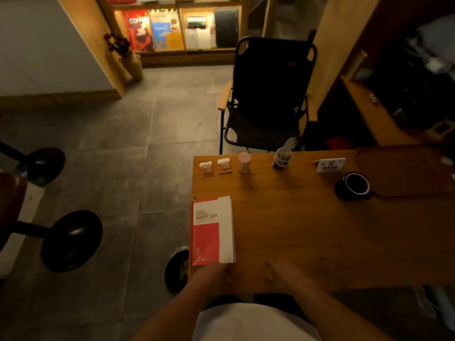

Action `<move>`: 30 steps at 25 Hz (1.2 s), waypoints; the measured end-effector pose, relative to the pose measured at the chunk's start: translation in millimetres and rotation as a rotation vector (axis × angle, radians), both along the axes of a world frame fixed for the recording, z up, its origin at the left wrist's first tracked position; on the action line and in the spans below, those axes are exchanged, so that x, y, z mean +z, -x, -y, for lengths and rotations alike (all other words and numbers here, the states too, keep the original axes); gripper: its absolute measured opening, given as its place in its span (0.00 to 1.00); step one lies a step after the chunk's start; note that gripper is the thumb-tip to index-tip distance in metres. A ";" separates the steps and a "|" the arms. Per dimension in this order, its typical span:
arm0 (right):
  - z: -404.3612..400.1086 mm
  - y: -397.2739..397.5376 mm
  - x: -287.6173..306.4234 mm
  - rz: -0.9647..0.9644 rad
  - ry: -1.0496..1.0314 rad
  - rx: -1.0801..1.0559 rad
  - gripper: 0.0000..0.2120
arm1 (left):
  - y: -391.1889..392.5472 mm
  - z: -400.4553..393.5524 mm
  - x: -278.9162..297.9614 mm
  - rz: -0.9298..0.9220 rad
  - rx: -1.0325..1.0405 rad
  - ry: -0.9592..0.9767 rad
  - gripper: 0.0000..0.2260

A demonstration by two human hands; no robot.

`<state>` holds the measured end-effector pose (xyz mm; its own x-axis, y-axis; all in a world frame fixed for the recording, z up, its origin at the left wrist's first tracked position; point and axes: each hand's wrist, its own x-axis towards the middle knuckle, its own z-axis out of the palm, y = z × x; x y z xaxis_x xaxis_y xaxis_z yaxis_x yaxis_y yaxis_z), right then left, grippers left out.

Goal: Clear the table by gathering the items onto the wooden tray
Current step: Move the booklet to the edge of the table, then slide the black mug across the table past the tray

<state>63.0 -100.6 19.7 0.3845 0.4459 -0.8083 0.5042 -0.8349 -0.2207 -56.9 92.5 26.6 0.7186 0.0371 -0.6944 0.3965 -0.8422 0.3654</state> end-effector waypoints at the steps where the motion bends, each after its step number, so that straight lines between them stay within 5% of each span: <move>1: 8.4 -0.5 3.7 -0.013 0.004 -0.038 0.20 | -9.6 4.2 4.5 -0.001 -0.072 0.060 0.16; 16: 171.0 -24.2 25.2 -0.009 -0.017 -0.423 0.17 | -108.8 100.8 16.9 -0.232 -0.384 0.010 0.20; 30: 334.6 -134.0 19.8 -0.012 -0.023 -0.354 0.16 | -213.7 246.2 16.0 -0.209 -0.502 -0.133 0.21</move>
<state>197.0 -435.2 39.5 0.5091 0.3052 -0.8048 0.1821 -0.9521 -0.2458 156.9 -153.7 42.6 0.5182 -0.1770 -0.8368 -0.0124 -0.9798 0.1996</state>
